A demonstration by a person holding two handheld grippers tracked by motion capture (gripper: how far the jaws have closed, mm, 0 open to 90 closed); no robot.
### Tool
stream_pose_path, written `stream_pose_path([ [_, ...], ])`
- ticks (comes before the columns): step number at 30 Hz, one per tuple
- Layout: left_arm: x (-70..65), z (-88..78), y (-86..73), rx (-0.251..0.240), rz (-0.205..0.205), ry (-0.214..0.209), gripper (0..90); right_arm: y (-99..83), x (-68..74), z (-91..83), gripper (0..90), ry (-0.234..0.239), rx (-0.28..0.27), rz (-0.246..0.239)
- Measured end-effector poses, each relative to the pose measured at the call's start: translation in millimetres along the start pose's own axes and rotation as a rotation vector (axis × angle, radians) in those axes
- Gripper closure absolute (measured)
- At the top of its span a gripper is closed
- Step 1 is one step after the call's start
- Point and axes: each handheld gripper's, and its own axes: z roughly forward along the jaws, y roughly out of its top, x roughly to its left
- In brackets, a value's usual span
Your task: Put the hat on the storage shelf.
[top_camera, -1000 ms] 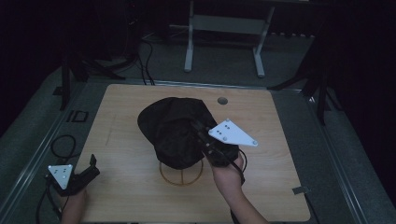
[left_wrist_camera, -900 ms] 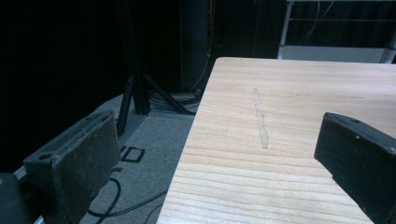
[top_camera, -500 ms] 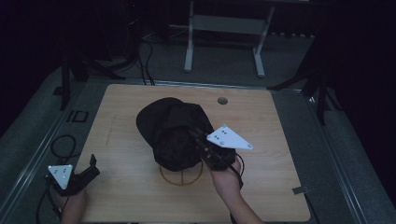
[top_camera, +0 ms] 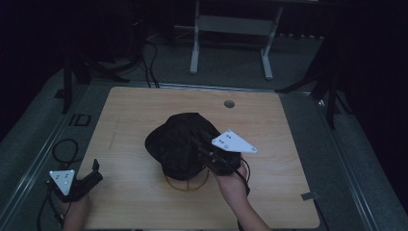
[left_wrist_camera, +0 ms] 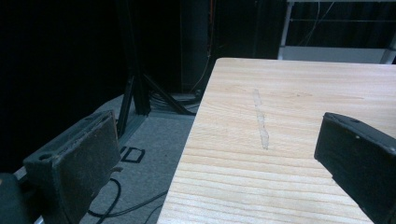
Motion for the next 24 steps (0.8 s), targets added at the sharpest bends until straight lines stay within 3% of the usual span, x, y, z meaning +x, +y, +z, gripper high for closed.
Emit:
stream_pose_path([
  [9,0.1,-0.1,0.0,0.002,0.004,-0.001,0.6,11.1,-6.1,-11.0,51.8,0.002,-0.042,0.006],
  [17,0.1,-0.2,0.0,0.001,0.002,-0.001,0.6,19.4,-23.1,-22.5,39.6,-0.004,-0.039,-0.006],
  [24,0.0,-0.5,0.0,0.001,0.005,0.002,0.6,15.5,-39.2,-33.0,29.0,-0.011,-0.024,-0.005],
])
